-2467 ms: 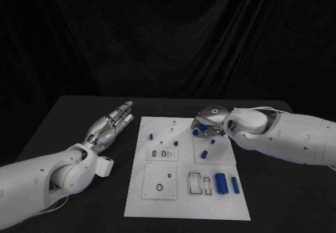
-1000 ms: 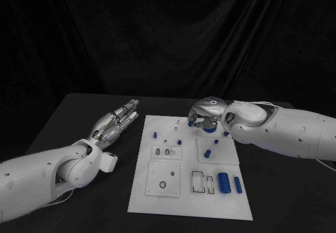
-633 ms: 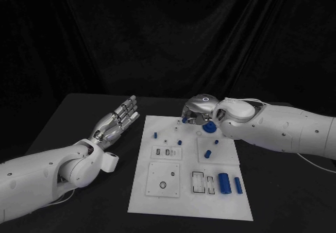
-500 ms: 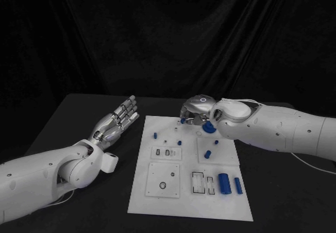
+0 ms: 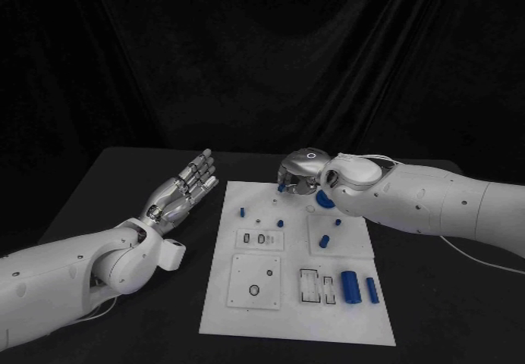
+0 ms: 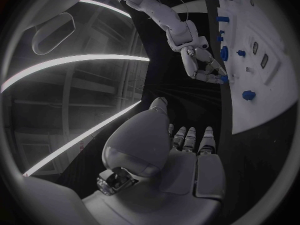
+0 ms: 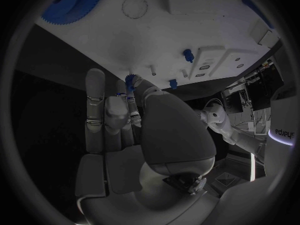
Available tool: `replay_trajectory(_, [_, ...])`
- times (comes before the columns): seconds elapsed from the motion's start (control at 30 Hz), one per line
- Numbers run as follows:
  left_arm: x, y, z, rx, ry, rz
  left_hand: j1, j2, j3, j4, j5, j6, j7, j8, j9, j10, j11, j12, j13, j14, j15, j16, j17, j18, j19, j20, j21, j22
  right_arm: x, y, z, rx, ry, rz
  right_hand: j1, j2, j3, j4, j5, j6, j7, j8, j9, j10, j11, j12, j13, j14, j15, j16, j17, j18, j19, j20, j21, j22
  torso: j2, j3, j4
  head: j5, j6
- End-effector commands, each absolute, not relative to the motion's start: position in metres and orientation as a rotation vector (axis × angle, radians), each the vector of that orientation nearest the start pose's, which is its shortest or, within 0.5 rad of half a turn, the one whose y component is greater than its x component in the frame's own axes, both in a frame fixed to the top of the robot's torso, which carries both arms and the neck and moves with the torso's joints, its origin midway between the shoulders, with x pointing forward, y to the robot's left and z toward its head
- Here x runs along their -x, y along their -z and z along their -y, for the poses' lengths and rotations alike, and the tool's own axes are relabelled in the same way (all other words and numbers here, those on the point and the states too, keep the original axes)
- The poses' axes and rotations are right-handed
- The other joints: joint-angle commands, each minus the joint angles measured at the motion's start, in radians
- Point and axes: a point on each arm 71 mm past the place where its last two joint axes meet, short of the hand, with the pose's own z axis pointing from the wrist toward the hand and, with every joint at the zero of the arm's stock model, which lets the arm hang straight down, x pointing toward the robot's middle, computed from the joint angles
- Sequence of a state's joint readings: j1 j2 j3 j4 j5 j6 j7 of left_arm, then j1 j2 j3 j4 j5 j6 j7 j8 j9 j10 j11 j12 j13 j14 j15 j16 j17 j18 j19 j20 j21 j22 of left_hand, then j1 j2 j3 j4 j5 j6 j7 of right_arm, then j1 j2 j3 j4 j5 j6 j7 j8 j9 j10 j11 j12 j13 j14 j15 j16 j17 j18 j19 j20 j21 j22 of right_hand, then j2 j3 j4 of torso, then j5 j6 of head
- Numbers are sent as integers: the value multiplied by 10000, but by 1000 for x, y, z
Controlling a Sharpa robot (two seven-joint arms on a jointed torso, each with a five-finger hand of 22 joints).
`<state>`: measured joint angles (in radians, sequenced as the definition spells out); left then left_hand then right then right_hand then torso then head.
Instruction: Assemble the parts on the task board
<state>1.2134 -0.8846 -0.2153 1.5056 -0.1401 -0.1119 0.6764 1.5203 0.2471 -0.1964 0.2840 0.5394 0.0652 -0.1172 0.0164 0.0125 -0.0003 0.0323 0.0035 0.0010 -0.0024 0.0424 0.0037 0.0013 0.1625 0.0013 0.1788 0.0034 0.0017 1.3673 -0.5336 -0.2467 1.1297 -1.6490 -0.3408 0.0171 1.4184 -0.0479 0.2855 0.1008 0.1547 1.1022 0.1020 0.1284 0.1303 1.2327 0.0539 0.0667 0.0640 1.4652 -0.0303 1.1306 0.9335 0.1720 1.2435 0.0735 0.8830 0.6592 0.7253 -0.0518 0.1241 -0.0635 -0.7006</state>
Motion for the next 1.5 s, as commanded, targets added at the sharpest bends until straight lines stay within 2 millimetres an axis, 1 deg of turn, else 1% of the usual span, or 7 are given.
replay_trajectory(0.03, [-460,207,-223,7692,17934,-13859,61,-38,54,0,62,84,110,-32,9,3,105,-35,-10,24,82,-37,-13,168,-13,65,-34,-17,-554,181,150,5578,-4437,-15416,-44,-19,49,34,35,-16,-5,-38,296,-44,70,-58,-10,25,85,-62,-38,-63,4,68,42,11,-12,-9,-14,16,-29])
replay_trajectory(0.23, [-460,208,-222,7721,17948,-13939,63,-44,80,-2,68,265,362,3,39,3,111,-35,-10,24,93,-37,-13,169,-13,77,-34,-17,-556,184,149,5577,-4324,-15574,-76,-47,75,66,28,-81,-5,-105,289,-137,89,-67,-12,-35,102,-145,-135,-55,-67,91,14,16,-10,-9,-30,9,-50])
replay_trajectory(0.9, [-461,209,-219,7743,18041,-14099,70,-40,93,-9,80,304,440,9,44,3,115,-35,-10,24,110,-37,-13,170,-13,87,-34,-17,-558,194,143,5666,-4279,-15895,-134,-91,130,126,2,-220,21,-242,271,-335,123,-69,-10,-122,129,-246,-246,-42,-182,131,-22,51,-12,-11,-10,-26,-112])
replay_trajectory(1.17, [-462,209,-219,7755,18032,-14137,83,-31,131,-23,86,419,620,28,61,3,120,-35,-10,24,142,-37,-13,171,-13,111,-34,-17,-558,197,143,5662,-4166,-16098,-326,-266,100,251,-154,-719,127,-579,167,-762,193,-72,-7,-240,108,-383,-390,-15,-336,126,-100,77,-23,-13,-8,-19,-136])
replay_trajectory(1.33, [-462,209,-221,7774,17986,-14147,84,-31,134,-25,87,412,643,26,59,3,120,-35,-10,24,144,-37,-13,171,-13,113,-34,-17,-559,196,148,5481,-4042,-15986,-624,-520,-286,290,-534,-2991,75,-672,-401,-2223,339,-54,5,-581,79,-815,-857,36,-709,106,-478,-122,-29,-10,-19,-1,-129])
replay_trajectory(1.4, [-462,209,-222,7786,17955,-14148,84,-32,135,-25,87,377,644,19,53,3,120,-35,-10,24,145,-37,-13,171,-13,114,-34,-17,-559,194,151,5377,-4045,-15795,-707,-562,-527,259,-671,-5055,-118,-782,-736,-2854,383,-62,8,-716,116,-916,-946,58,-875,144,-672,-230,-32,-8,-24,4,-118])
replay_trajectory(1.5, [-462,209,-223,7802,17909,-14143,85,-45,146,-32,86,276,552,-5,35,3,125,-35,-10,24,158,-37,-13,171,-13,122,-34,-17,-559,190,157,5226,-4092,-15467,-702,-537,-772,244,-717,-6031,-114,-819,-816,-3262,395,-41,42,-796,138,-943,-964,78,-954,176,-784,-225,-35,-8,-40,21,-105])
